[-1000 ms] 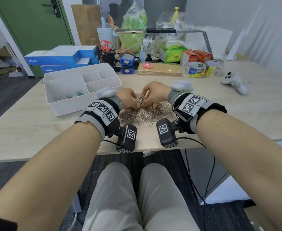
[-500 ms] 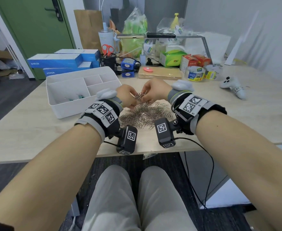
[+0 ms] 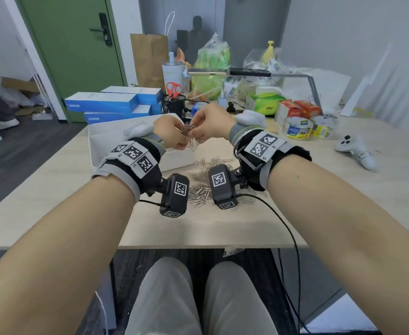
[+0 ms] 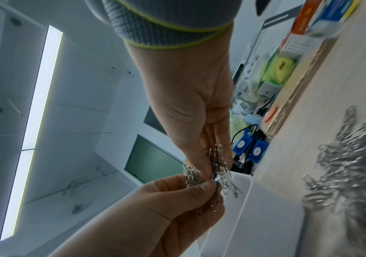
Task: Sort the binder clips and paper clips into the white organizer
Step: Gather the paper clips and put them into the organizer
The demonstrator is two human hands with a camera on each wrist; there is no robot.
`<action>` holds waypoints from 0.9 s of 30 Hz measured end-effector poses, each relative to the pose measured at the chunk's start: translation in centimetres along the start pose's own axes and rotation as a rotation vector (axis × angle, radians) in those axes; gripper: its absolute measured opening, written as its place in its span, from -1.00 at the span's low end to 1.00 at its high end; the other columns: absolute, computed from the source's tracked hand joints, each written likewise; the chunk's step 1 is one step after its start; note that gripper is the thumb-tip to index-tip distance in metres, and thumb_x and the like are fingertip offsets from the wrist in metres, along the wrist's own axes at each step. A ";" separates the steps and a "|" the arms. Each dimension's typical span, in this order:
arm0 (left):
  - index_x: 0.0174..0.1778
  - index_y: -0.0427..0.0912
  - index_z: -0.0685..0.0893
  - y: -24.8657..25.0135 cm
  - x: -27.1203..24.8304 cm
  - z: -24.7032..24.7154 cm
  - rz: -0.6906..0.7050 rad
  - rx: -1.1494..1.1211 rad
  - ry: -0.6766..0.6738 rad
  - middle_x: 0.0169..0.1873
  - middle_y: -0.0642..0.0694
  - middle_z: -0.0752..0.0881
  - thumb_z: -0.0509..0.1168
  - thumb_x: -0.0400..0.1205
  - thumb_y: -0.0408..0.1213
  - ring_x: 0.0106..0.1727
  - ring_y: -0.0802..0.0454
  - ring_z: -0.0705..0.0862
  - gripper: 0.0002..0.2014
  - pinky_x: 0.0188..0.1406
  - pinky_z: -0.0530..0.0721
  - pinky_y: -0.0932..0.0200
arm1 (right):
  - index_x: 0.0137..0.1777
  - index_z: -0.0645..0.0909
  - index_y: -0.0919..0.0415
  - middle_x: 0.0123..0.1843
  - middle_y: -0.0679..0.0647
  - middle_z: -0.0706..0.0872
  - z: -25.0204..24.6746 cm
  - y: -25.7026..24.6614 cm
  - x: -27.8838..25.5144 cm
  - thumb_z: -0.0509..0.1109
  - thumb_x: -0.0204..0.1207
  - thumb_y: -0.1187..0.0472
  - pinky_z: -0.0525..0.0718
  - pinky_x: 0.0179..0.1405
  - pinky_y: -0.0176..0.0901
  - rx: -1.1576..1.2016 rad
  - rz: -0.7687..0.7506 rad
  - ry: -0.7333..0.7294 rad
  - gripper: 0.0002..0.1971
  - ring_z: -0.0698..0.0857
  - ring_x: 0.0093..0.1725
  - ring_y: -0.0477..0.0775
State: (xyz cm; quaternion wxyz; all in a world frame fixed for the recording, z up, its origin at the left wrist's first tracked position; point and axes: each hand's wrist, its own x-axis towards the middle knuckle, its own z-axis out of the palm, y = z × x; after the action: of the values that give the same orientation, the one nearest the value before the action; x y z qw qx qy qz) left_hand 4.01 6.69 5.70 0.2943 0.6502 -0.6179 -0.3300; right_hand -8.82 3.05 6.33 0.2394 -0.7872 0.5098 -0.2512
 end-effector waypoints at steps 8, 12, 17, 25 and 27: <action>-0.04 -0.22 0.74 -1.8 2.5 -2.3 0.006 0.109 0.174 -0.25 -0.17 0.71 0.45 0.48 -0.44 -0.25 -0.01 0.67 -0.84 -0.08 0.78 0.09 | -0.07 0.76 0.33 -0.09 0.25 0.84 2.4 -0.7 3.9 0.59 0.31 0.30 0.78 0.03 0.05 -0.008 -0.036 0.062 -0.80 0.82 -0.11 0.18; 0.17 -0.25 0.75 -2.8 2.5 -2.2 0.003 0.214 0.153 -0.03 -0.17 0.77 0.43 0.53 -0.32 -0.12 0.00 0.67 -0.71 0.00 0.70 0.18 | -0.03 0.79 0.26 -0.04 0.18 0.84 3.6 0.1 4.1 0.57 0.34 0.23 0.71 0.02 -0.11 -0.094 -0.060 0.003 -0.79 0.76 -0.10 0.03; 0.26 -0.22 0.71 -3.0 1.9 -2.0 0.015 0.217 0.178 0.17 -0.20 0.76 0.34 0.60 -0.33 0.24 -0.10 0.69 -0.70 0.29 0.58 0.13 | 0.07 0.78 0.24 0.04 0.14 0.83 3.0 0.3 3.3 0.51 0.42 0.28 0.70 0.19 -0.10 -0.120 -0.095 -0.049 -0.77 0.77 0.09 0.05; 0.16 -0.26 0.75 -2.4 0.3 -0.4 0.021 0.229 0.170 0.11 -0.22 0.76 0.25 0.63 -0.38 0.19 -0.16 0.68 -0.75 0.22 0.61 0.07 | 0.29 0.66 0.19 0.32 0.10 0.70 1.6 2.3 0.5 0.24 0.59 0.32 0.49 0.20 -0.27 -0.167 0.003 -0.021 -0.68 0.62 0.35 0.08; 0.13 -0.26 0.76 -2.2 -0.4 -0.1 0.040 0.252 0.122 -0.05 -0.15 0.74 0.26 0.61 -0.40 0.00 -0.06 0.68 -0.76 -0.03 0.63 0.18 | 0.45 0.53 0.22 0.48 0.11 0.56 1.8 3.3 -0.6 0.16 0.65 0.30 0.40 0.36 -0.23 -0.267 0.076 -0.161 -0.61 0.50 0.47 0.09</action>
State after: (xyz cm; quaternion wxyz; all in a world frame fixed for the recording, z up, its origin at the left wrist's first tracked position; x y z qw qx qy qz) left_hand 5.46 7.20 4.07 0.2538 0.6885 -0.6482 -0.2035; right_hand -10.14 2.57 2.75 0.1823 -0.8099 0.5470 -0.1080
